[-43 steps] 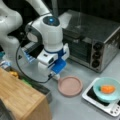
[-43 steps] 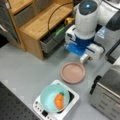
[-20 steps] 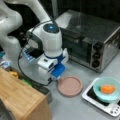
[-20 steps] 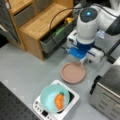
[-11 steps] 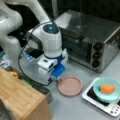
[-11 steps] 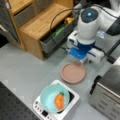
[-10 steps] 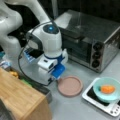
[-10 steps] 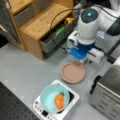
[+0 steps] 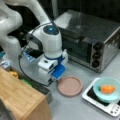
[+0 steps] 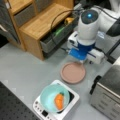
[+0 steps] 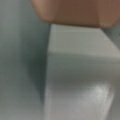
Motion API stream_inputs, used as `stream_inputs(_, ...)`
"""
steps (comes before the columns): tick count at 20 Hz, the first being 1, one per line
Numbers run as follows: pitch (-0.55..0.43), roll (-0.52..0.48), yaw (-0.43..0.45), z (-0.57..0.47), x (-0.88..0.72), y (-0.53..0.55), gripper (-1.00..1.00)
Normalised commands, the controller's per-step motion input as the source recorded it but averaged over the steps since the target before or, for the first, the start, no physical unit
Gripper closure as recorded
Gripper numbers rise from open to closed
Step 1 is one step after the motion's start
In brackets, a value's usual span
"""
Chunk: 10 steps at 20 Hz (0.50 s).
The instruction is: Pick up the pan. Place the pan on the table. Pick up the bowl. Place the bowl on the stove.
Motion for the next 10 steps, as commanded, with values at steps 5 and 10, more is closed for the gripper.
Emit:
stream_inputs(5, -0.111, -0.06, 0.114, -0.16, -0.06, 0.04, 1.0)
stream_inputs(10, -0.107, -0.056, 0.12, -0.17, -0.04, 0.03, 1.0)
